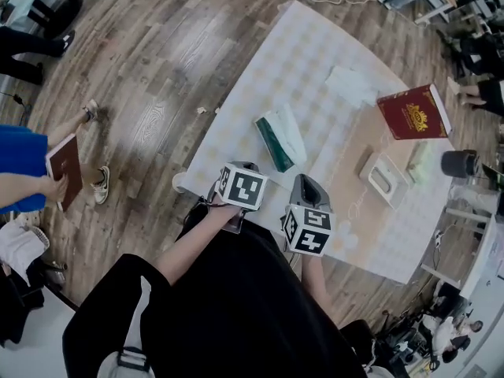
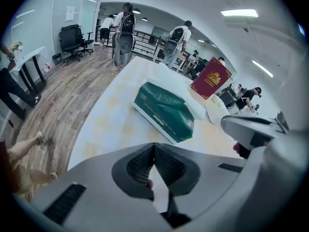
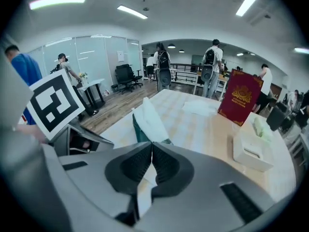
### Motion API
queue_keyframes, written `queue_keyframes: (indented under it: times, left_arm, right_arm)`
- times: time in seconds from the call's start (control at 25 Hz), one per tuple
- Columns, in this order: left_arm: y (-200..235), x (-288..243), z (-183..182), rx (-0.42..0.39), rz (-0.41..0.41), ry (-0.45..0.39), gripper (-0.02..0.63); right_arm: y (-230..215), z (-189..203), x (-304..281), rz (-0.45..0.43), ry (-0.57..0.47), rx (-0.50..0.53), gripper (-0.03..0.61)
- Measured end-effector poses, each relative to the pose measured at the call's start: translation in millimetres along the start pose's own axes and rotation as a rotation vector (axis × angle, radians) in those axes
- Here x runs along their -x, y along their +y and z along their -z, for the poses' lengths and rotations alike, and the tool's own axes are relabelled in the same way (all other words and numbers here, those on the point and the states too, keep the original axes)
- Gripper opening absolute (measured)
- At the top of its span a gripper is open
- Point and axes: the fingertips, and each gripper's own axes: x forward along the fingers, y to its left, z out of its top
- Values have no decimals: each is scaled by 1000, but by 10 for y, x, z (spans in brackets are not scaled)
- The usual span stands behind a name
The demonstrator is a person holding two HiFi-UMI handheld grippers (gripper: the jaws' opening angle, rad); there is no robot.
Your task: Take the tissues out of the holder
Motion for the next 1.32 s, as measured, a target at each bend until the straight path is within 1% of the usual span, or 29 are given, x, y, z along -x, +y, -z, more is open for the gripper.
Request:
queue_keyframes:
  times: [0.16,0.36,0.52,0.72,1.04,1.32]
  left_arm:
    - [-178,-30,83,-11,-1,-14,2]
    - [-359,-37,219,-28,-7,-24,1]
    - [-471,-13,299,-42,-12,-31,2]
    - [-535,10,315,-46,-24,-45,1]
    - [-638,19,337,-61,-31,-61,2]
    - [-728,30,325,-48,-26,-75,2]
  right_arm:
    - [1,283,22,-55,66,-69,14]
    - [16,461,31,-104,125,-65,12]
    - [9,489,26,-116,147,-56,12]
    - [-12,532,-4,-126,165,-29,12]
    - [-89,626,13,-126,198,-32,12]
    - [-58,566,16,-149,207,23,12]
